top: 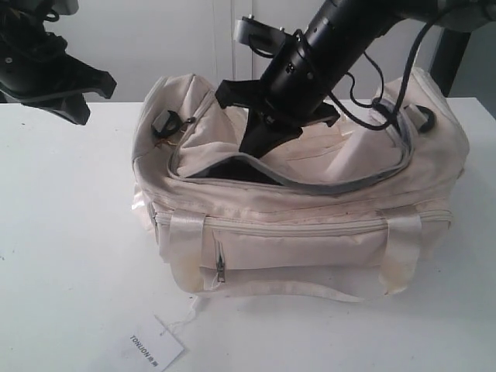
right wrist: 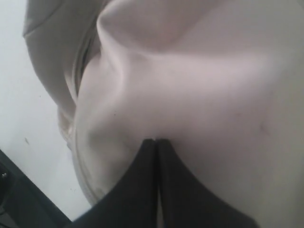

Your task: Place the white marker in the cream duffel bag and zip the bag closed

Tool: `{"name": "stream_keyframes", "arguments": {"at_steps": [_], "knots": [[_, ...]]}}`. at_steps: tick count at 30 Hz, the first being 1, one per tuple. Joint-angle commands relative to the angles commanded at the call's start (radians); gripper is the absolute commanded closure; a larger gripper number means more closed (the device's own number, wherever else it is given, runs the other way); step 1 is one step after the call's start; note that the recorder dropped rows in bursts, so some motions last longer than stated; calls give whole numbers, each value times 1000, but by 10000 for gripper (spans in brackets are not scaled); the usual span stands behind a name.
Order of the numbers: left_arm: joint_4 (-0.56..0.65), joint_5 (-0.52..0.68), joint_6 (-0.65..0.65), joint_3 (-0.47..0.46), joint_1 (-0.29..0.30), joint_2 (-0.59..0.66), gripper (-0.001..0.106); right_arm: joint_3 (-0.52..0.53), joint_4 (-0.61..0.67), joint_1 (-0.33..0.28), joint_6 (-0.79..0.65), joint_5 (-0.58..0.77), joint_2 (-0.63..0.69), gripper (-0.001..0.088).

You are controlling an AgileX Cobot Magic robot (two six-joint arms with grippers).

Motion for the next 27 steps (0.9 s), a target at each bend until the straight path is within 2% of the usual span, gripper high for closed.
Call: {"name": "stream_keyframes", "arguments": {"at_steps": [4,7,12,14,21,27], "knots": [[0,-83,-88,0,0,0,1053,0,5,0,0,0,-29,868],[-7,-114,-95,0,0,0,1053,0,2,0,5,0,-62,868],[-11,-148,-97,0,0,5,1040,0,-1,0,7,-77,-106,868],[-23,-163,-103,0,0,12,982,0,-1,0,7,-92,-113,868],[-109,-210,-79,0,0,73,676,5,-1,0,7,-97,-113,868],[-227,-244,-55,0,0,135,568,5,-3,0,0,-98,-113,868]]}}
